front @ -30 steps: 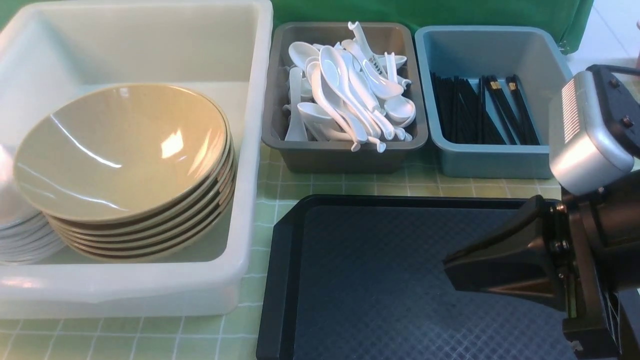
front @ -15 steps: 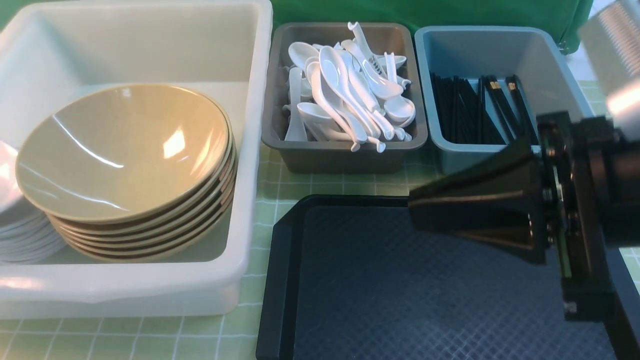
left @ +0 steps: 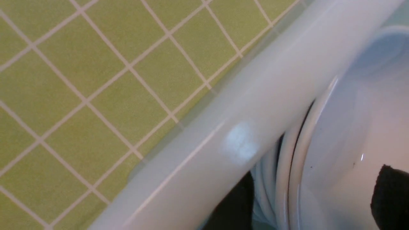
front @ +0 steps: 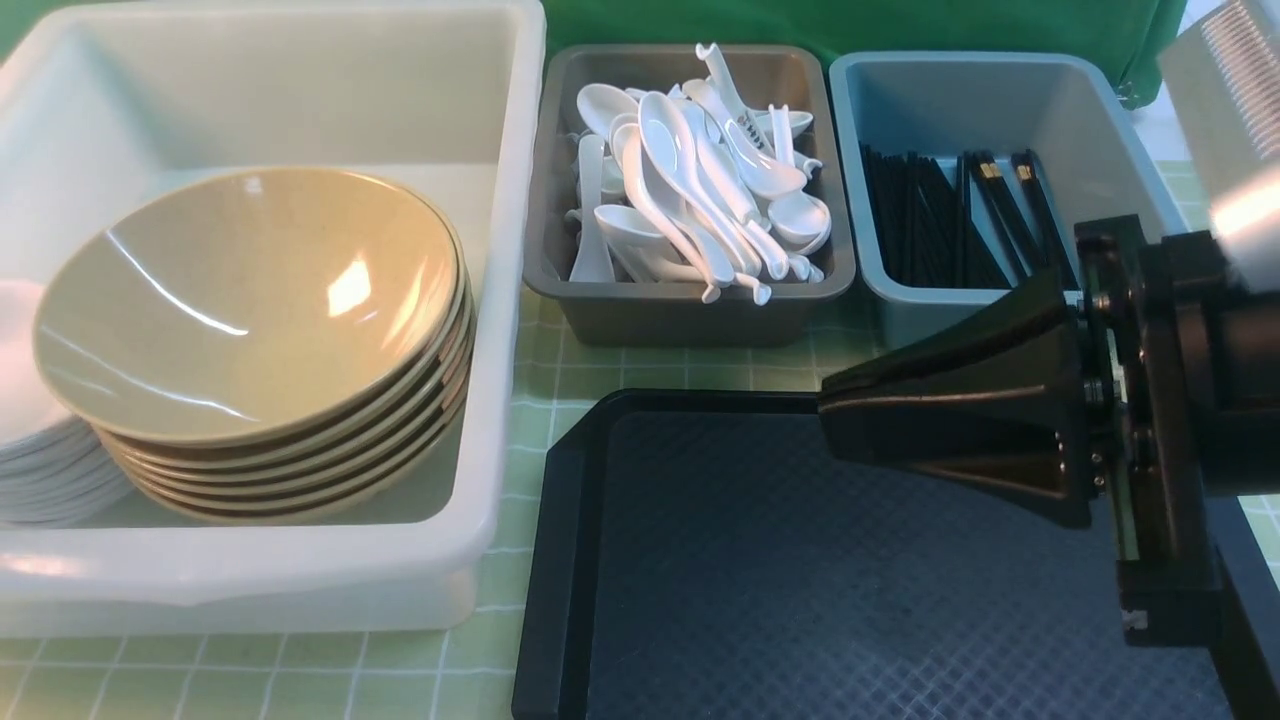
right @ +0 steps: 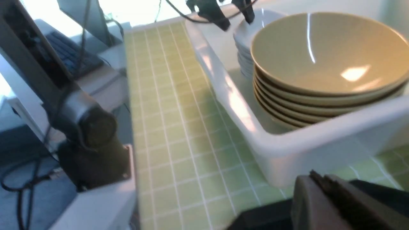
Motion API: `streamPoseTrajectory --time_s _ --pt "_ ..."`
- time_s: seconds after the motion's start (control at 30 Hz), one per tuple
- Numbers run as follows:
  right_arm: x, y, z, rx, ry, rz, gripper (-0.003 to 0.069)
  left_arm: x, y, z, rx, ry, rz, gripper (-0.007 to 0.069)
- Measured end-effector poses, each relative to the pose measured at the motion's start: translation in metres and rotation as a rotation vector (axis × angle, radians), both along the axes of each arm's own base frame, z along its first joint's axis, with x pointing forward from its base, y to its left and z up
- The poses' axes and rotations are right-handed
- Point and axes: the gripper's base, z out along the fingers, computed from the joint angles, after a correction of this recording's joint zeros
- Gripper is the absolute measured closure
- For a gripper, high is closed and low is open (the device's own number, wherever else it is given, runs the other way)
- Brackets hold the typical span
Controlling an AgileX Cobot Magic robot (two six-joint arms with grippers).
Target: On green table put chopsticks spoon bowls plates into blue grey white boxes.
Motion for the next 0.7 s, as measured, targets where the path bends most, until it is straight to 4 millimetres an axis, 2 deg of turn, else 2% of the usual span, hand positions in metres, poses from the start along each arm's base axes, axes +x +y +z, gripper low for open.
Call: streamPoseTrajectory --time_s 0.1,0.17,0.2,0.23,0.3,0.4,0.43,0.5,0.53,0.57,0.6,0.67,0.7 --pt "0.004 -0.006 -0.006 -0.068 0.046 -0.092 0.0612 -0.001 -0.010 0.011 0.042 -0.015 -0.033 0.0032" --pt "0.006 -0.012 -0.009 -0.121 0.064 -0.167 0.0612 -0.002 -0.021 0.021 0.071 -0.041 -0.066 0.0026" --pt "0.005 -0.022 -0.009 -0.182 0.053 -0.260 0.0612 -0.002 -0.041 0.036 0.104 -0.087 -0.135 0.0028" --pt "0.006 -0.023 -0.009 -0.190 0.054 -0.272 0.0612 -0.002 -0.044 0.038 0.110 -0.093 -0.148 0.0028" --pt "0.003 -0.043 -0.005 -0.262 0.019 -0.459 0.0612 -0.004 -0.091 0.063 0.157 -0.189 -0.328 0.0031" --pt "-0.002 -0.066 -0.002 -0.292 -0.013 -0.678 0.0612 -0.013 -0.143 0.082 0.199 -0.283 -0.562 0.0040" --pt "-0.006 -0.073 -0.002 -0.289 -0.029 -0.734 0.0612 -0.018 -0.160 0.088 0.210 -0.314 -0.639 0.0064" --pt "-0.014 -0.082 -0.004 -0.283 -0.068 -0.790 0.0612 -0.026 -0.180 0.095 0.219 -0.347 -0.736 0.0099" --pt "-0.024 -0.090 -0.007 -0.269 -0.108 -0.820 0.0612 -0.035 -0.195 0.099 0.216 -0.366 -0.813 0.0137" --pt "-0.025 -0.091 -0.007 -0.264 -0.121 -0.826 0.0612 -0.037 -0.197 0.100 0.219 -0.371 -0.824 0.0151" --pt "-0.040 -0.099 -0.014 -0.228 -0.162 -0.845 0.0612 -0.050 -0.209 0.105 0.218 -0.380 -0.896 0.0204" --pt "-0.058 -0.107 -0.024 -0.164 -0.181 -0.868 0.0612 -0.070 -0.220 0.103 0.209 -0.380 -0.974 0.0311" --pt "-0.060 -0.108 -0.025 -0.159 -0.180 -0.870 0.0612 -0.074 -0.220 0.104 0.209 -0.386 -0.977 0.0321"
